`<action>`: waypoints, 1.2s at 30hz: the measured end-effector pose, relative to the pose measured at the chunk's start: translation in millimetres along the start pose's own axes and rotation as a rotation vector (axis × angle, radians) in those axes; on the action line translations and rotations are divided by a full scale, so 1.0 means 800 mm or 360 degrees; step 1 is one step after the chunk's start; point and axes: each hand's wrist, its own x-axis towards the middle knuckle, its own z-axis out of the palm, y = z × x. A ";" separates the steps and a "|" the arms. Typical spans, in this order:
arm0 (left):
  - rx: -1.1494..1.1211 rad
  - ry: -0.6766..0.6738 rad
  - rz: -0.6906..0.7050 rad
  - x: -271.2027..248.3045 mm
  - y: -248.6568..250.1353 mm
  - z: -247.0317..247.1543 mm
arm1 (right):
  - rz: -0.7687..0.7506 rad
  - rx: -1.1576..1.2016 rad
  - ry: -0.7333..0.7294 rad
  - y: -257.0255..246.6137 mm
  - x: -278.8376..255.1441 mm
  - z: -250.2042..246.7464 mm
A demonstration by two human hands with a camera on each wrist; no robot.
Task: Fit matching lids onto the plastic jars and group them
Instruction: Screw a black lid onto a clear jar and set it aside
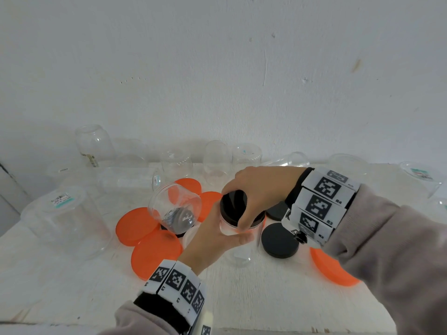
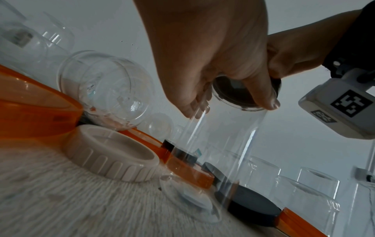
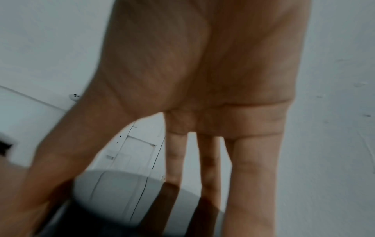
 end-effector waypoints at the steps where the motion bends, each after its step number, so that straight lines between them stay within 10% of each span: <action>1: -0.0005 -0.0001 -0.0013 -0.001 0.000 0.000 | 0.0048 -0.0013 0.0062 0.000 0.001 0.005; 6: -0.0014 -0.0002 -0.0046 -0.002 0.001 0.002 | 0.0214 -0.0057 0.0219 -0.001 -0.001 0.021; 12: -0.0013 0.0028 -0.0014 -0.004 0.002 0.005 | 0.0042 0.0026 -0.0220 -0.002 -0.011 -0.001; 22: -0.0031 0.0006 -0.0037 -0.005 0.003 0.004 | 0.0228 0.0002 0.0064 -0.006 -0.007 0.012; 28: -0.0045 0.0020 0.0005 -0.005 0.004 0.006 | 0.0105 -0.0004 -0.0293 -0.006 -0.013 -0.002; 36: -0.0034 0.0008 -0.0016 -0.005 0.004 0.006 | 0.0139 0.0005 -0.0069 -0.004 -0.010 0.002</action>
